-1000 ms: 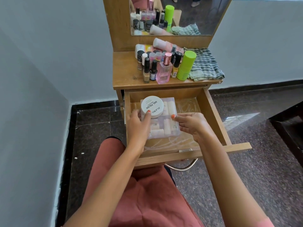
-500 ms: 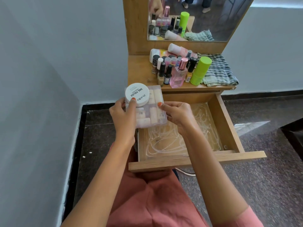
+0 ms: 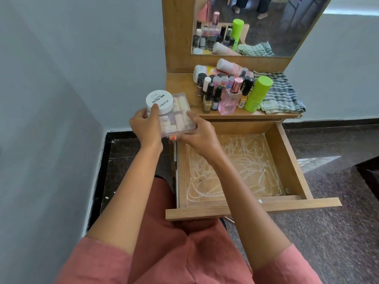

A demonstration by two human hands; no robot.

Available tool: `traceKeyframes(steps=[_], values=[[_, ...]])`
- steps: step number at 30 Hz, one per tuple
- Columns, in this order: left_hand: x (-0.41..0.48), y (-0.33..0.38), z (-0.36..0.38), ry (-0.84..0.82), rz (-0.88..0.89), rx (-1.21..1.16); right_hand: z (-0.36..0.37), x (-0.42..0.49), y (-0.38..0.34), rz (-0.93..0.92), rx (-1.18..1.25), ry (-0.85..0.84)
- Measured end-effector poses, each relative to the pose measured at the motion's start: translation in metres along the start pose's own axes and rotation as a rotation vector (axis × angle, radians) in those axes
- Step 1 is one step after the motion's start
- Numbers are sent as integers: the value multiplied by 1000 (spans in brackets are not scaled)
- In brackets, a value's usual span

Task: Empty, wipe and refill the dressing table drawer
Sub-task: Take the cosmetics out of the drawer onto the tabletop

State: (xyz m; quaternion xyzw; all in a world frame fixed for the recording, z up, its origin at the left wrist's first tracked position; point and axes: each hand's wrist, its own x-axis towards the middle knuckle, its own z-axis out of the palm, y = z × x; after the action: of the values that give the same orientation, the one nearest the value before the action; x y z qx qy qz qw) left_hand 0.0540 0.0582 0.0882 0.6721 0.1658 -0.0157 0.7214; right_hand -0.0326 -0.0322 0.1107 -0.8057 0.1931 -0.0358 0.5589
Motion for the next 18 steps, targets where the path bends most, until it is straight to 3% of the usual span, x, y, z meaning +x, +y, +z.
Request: traceKeyframes(steps=[3,6,12,18], values=[[8,5,6,-1,14,0,2,5,-3,-94,-266,-2],[17,11,13,-26,-3,27,5,14,-5,-164,-343,115],[33,20,30,-57,17,93,20,36,-3,-285,-736,381],[45,26,44,-103,42,110,24,56,-3,-298,-825,466]])
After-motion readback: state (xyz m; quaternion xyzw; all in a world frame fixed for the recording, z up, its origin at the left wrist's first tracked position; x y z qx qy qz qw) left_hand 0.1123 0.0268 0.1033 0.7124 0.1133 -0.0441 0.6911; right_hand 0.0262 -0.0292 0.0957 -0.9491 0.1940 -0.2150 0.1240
